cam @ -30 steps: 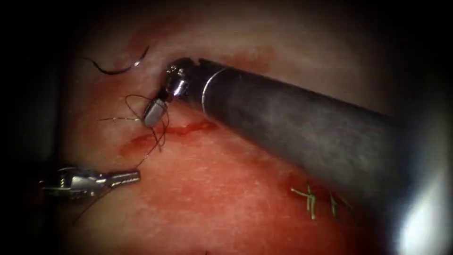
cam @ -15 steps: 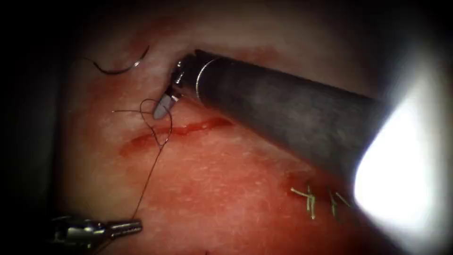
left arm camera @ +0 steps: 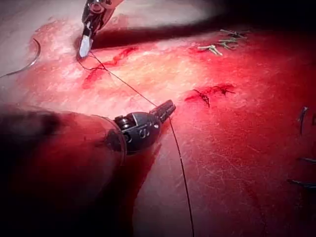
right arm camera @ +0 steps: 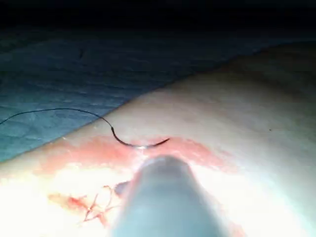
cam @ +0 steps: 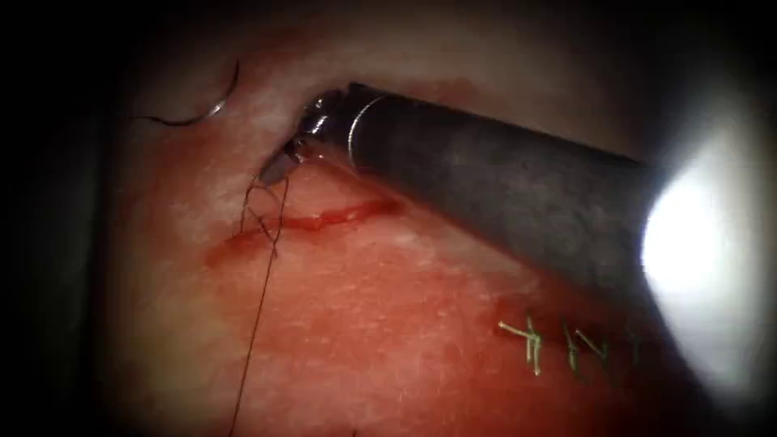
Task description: Wound Closure
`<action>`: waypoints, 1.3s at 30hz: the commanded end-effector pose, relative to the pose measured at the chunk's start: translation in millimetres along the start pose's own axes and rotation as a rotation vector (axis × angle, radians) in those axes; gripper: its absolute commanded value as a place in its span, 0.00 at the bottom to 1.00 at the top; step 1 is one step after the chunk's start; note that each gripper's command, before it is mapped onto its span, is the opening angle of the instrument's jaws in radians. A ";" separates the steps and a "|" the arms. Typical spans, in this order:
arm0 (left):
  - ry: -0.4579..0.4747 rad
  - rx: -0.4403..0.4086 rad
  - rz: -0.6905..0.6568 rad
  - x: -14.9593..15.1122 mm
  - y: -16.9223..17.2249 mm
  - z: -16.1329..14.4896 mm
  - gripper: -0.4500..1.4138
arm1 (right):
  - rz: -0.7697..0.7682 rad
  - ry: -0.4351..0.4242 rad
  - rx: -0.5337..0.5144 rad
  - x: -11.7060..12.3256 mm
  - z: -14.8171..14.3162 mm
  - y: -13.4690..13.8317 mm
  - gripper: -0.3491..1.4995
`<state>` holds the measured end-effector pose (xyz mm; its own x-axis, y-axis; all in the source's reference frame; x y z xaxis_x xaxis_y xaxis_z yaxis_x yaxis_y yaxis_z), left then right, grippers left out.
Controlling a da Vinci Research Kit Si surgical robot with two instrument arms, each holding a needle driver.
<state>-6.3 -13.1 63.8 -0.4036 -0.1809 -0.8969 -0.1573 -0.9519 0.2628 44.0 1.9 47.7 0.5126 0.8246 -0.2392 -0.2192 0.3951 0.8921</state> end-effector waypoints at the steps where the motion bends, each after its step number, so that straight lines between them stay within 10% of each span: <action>1: 0.001 -0.001 0.000 -0.3 0.5 0.8 0.00 | 0.029 0.048 -0.016 0.4 1.0 0.2 0.00; 16: 0.009 -0.003 -0.001 0.9 1.4 0.2 0.00 | 0.411 0.488 -0.110 -1.7 -1.0 0.3 0.00; 39: 0.106 -0.089 -0.024 4.1 7.5 -0.6 0.00 | 0.376 0.465 -0.085 0.5 -1.2 1.4 0.00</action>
<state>-8.0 -21.1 61.3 -0.3040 -0.1784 -0.9358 -0.0824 -0.9737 0.2124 42.2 2.7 48.1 -0.0265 0.9973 -0.0686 -0.3926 0.0527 0.9182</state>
